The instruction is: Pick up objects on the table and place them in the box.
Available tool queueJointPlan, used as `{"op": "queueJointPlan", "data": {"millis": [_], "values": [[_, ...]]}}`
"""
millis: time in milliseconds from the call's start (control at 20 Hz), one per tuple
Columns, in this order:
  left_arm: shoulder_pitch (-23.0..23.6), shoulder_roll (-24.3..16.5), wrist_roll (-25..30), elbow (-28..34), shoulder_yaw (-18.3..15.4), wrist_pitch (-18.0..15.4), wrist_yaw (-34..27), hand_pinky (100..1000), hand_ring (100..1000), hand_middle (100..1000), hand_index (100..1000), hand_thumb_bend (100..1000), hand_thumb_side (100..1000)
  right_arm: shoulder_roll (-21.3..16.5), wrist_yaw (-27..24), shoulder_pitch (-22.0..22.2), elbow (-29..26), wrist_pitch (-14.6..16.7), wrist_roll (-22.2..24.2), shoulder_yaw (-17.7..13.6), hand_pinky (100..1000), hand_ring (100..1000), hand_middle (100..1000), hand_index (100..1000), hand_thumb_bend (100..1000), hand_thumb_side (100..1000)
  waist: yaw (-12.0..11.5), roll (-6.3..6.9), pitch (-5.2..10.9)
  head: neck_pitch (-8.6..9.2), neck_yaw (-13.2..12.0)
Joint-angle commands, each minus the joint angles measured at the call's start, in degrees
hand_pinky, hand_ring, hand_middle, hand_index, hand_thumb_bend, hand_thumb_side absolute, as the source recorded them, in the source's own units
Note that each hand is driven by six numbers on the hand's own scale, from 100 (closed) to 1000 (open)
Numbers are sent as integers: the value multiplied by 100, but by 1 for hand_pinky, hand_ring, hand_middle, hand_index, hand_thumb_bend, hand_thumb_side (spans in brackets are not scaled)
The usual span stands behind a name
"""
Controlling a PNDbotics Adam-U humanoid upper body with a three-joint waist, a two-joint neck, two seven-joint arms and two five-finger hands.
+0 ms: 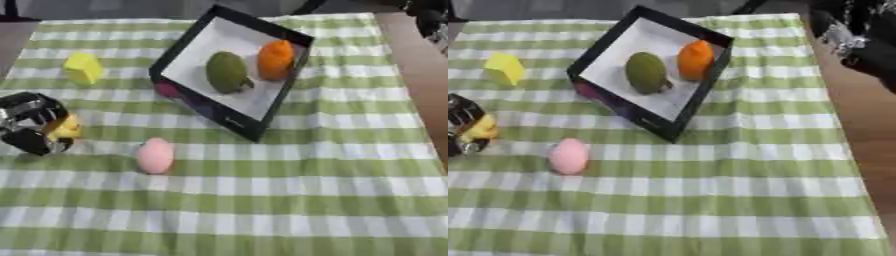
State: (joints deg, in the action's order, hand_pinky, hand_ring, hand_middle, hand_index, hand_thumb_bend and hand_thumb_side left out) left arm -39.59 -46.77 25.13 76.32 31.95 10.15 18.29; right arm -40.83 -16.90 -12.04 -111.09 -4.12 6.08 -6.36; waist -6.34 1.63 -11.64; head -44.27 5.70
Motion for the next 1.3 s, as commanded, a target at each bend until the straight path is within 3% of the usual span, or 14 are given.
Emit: {"op": "queueJointPlan", "data": {"millis": [50,200,300,350,400,450,700,1000,1050,1100,1300], "values": [[-253,-430,-11,674,-217,-115,21,745,686,634,651,184,100,-123,-18,-28,-40,15,-17,-95,993,822,708,787,241,347,10,-24,148,15,-7],[-664,-405,-75,1171,-379,-121,151,734,683,631,647,214,100,-134,-33,-46,-36,18,-26,-87,992,822,708,787,240,343,18,-3,186,15,-2],[-1061,-149,-116,1218,-426,-184,405,735,684,632,644,225,100,-144,-47,-67,-38,21,-29,-79,992,822,708,787,240,341,21,7,211,15,13],[-1263,46,-101,1139,-426,-239,523,736,685,633,645,225,100,-147,-56,-84,-41,23,-28,-72,991,822,708,787,240,339,32,12,223,15,9],[-1478,277,-55,987,-413,-321,637,737,687,635,647,119,132,-151,-66,-103,-44,24,-25,-62,991,822,709,787,240,339,46,18,231,15,4],[-1705,535,5,792,-401,-434,765,735,689,637,648,236,100,-155,-76,-130,-50,23,-15,-45,991,822,708,787,240,338,73,27,235,15,-13],[-2448,1507,142,-288,-412,-1226,1552,728,701,646,651,275,100,-149,-139,-393,-87,-12,69,63,992,822,708,786,240,333,340,132,179,15,-236],[-2662,2371,-127,-1639,-813,-2147,2499,728,701,648,650,273,100,-60,-233,-708,-131,-95,172,173,992,822,708,786,240,333,604,179,61,15,-476],[-2663,2486,-177,-1819,-872,-2271,2652,729,703,649,652,320,100,-45,-240,-737,-132,-107,187,184,993,822,708,786,240,334,619,176,45,15,-493],[-2657,2588,-226,-1984,-928,-2375,2804,729,702,650,653,275,100,-31,-245,-762,-134,-118,203,196,993,822,708,785,240,334,632,172,29,15,-506],[-2609,2897,-421,-2528,-1134,-2648,3270,737,707,658,663,299,100,5,-252,-823,-139,-137,244,217,993,822,707,785,240,335,684,151,-26,15,-547]]}}
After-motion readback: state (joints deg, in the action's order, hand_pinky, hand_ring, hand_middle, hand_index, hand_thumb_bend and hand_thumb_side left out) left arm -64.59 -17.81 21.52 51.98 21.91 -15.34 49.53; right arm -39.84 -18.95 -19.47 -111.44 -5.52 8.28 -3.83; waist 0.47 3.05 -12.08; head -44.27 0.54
